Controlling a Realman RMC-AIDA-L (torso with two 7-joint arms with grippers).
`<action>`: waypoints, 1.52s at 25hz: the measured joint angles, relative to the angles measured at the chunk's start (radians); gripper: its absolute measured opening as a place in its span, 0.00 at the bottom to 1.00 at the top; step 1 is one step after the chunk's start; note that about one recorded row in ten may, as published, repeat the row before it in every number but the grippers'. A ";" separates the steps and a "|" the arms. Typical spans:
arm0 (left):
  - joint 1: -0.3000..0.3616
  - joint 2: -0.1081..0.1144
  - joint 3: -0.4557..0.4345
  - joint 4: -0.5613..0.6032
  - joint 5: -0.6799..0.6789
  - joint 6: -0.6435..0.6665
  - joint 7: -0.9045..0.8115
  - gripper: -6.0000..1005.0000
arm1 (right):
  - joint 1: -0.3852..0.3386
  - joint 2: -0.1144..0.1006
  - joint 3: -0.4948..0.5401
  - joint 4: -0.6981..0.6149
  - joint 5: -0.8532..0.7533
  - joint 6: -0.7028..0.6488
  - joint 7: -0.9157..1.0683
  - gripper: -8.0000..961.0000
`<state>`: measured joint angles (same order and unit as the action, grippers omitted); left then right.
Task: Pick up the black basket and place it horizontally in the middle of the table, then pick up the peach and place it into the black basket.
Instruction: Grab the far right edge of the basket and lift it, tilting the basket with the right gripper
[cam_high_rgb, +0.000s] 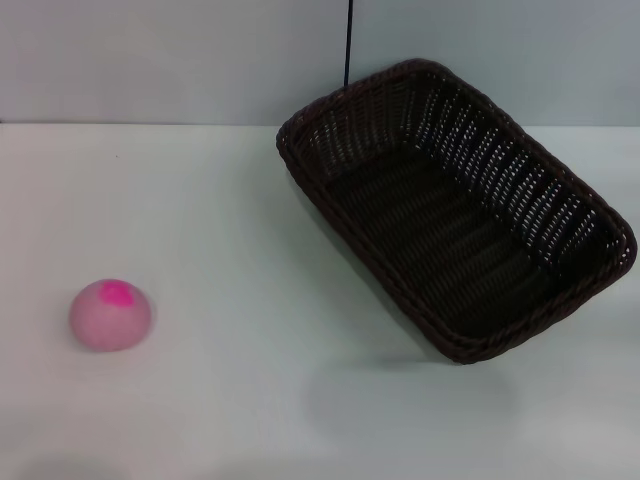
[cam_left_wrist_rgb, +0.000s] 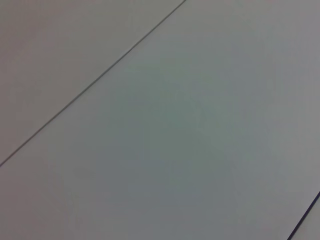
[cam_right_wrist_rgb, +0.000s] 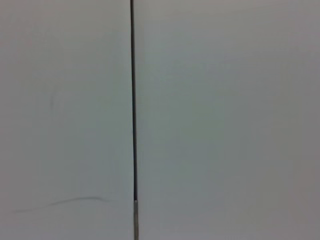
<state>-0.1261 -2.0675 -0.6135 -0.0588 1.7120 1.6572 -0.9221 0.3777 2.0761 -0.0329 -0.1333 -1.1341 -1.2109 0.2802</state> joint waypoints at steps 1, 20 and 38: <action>0.000 0.000 0.000 0.000 0.000 0.000 0.000 0.82 | 0.000 0.000 0.000 0.000 0.000 0.000 0.000 0.85; -0.004 0.003 0.051 0.005 0.000 -0.029 -0.003 0.82 | -0.056 -0.018 -0.246 -0.512 -0.319 -0.123 0.911 0.84; -0.016 0.001 0.096 -0.003 0.002 -0.074 0.000 0.82 | 0.272 -0.166 -0.313 -1.066 -1.221 -0.571 1.780 0.84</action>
<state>-0.1423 -2.0667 -0.5178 -0.0622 1.7135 1.5833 -0.9221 0.6494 1.9097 -0.3461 -1.1991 -2.3553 -1.7815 2.0599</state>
